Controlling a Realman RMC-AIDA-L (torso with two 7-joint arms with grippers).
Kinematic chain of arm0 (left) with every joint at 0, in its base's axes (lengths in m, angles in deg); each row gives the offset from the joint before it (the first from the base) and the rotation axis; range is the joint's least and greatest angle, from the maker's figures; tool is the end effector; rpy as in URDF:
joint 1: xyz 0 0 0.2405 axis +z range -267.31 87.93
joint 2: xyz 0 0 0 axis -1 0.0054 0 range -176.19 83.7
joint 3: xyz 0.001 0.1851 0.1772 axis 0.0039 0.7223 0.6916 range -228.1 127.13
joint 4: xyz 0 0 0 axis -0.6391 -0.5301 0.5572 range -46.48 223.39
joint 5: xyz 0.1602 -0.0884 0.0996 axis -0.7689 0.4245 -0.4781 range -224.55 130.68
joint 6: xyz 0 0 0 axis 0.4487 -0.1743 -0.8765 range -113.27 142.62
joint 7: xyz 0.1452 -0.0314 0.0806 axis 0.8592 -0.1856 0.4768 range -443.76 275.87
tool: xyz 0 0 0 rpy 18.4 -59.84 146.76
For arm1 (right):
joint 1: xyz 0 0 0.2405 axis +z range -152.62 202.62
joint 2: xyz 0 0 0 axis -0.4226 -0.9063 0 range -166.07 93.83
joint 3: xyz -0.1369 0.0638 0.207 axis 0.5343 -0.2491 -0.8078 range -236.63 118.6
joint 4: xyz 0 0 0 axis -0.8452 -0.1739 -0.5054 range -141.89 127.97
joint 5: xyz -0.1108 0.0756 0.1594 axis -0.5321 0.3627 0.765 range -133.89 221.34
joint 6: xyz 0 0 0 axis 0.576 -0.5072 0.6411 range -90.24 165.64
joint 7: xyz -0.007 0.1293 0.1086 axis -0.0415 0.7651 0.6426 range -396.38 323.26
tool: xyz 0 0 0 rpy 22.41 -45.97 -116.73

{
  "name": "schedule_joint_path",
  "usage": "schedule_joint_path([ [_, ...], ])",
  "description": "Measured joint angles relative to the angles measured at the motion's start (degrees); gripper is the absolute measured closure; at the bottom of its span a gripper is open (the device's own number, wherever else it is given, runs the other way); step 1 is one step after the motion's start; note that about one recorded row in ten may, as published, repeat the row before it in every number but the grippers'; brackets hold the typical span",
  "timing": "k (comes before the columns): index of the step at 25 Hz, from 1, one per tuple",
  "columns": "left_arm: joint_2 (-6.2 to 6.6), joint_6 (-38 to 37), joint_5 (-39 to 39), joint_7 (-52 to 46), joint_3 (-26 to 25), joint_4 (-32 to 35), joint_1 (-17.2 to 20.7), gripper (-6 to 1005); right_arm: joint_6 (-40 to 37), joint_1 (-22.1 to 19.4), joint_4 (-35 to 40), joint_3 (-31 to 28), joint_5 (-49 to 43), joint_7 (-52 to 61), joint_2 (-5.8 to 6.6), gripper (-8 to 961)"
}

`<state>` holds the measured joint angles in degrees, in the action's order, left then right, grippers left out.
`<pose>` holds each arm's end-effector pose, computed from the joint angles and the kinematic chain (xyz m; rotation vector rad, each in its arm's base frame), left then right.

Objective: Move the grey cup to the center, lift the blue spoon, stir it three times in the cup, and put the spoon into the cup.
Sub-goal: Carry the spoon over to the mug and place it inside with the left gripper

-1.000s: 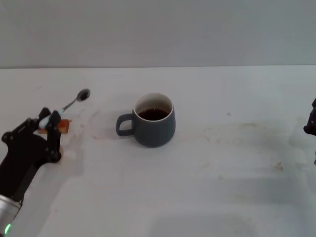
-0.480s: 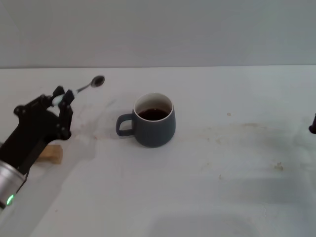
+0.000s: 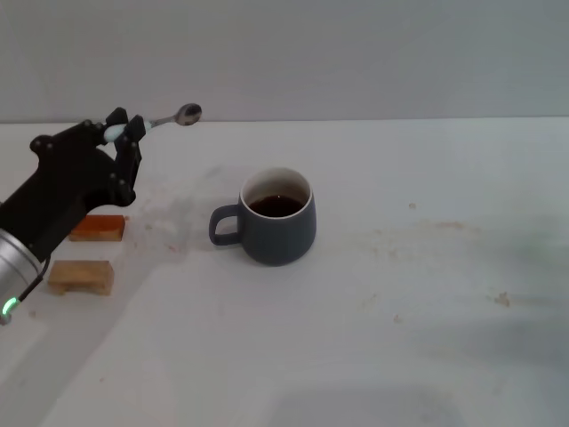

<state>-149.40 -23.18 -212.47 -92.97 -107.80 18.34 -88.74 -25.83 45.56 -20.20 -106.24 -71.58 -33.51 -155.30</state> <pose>-0.2373 0.3093 0.0114 -1.9222 -0.3679 -0.7713 0.3637 0.3359 0.0000 -1.3648 0.6982 0.6102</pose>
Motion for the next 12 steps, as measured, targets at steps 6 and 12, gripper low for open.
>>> schedule_joint_path([
  [6,4.01,10.8,0.0,-1.2,-0.6,-7.4,0.5,852,-1.5,-0.9,0.1,-1.8,0.0,-0.1,0.0,955],
  [12,6.36,16.4,0.0,-2.1,-0.7,-11.9,1.3,852,-1.8,-0.8,0.4,-2.4,0.0,-0.2,0.01,955],
])
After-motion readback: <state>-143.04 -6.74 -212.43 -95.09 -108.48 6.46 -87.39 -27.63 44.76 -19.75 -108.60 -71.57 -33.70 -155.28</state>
